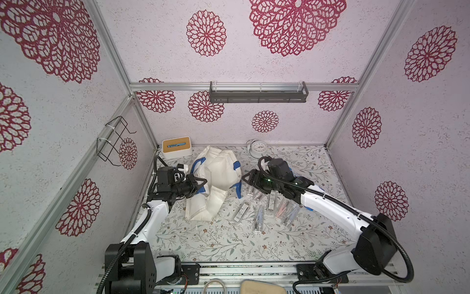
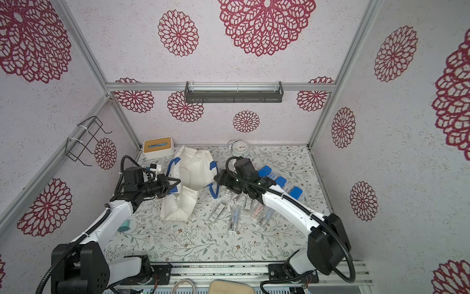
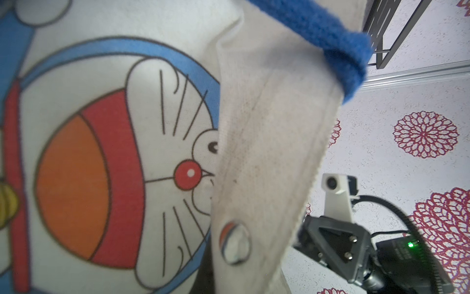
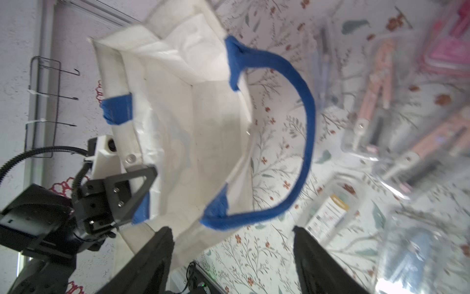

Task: Take out the compass set from the canvas bag
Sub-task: Place the compass set at the center of the board, then adjust the canvas bag at the center of the board.

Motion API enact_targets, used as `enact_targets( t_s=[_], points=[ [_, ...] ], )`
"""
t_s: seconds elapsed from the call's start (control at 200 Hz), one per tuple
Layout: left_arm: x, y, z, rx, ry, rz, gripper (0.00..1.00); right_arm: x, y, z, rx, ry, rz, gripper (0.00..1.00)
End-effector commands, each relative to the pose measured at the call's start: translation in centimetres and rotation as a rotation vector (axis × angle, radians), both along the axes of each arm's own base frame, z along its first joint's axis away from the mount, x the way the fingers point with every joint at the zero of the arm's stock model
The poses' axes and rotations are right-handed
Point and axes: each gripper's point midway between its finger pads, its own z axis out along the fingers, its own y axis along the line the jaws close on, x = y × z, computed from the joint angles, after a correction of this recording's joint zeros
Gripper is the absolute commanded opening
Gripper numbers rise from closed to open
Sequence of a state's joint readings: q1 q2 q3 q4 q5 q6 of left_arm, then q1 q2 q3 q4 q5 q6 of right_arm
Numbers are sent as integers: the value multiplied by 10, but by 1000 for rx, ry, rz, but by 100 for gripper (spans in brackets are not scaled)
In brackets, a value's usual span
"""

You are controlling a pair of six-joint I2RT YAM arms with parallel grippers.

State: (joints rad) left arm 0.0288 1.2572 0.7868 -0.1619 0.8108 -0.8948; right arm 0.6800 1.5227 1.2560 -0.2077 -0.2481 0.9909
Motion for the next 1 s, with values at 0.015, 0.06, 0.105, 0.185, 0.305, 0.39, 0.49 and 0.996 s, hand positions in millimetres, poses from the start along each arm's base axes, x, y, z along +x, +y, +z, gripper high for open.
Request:
enact_targets(
  t_s=[0.015, 0.06, 0.105, 0.185, 0.305, 0.39, 0.49, 0.996],
  points=[
    [0, 0, 2, 20, 6, -3, 0, 32, 12, -26, -37, 102, -37, 65],
    [0, 0, 3, 22, 6, -1, 0, 40, 13, -37, -52, 135, -48, 62],
    [1, 0, 4, 22, 4, -1, 0, 47, 15, -44, -58, 155, -55, 59],
    [1, 0, 7, 22, 0, 0, 0, 52, 11, -55, -101, 180, -71, 59],
    [1, 0, 6, 25, -1, 5, 0, 58, 16, -61, -100, 174, -62, 57],
    [0, 0, 4, 24, 2, 3, 0, 61, 28, -64, -65, 183, -36, 42],
    [0, 0, 7, 28, 3, 0, 0, 65, 39, -55, -9, 164, -13, 19],
    [22, -1, 79, 57, -117, 24, 0, 66, 8, 28, 63, 8, -27, 0]
  ],
)
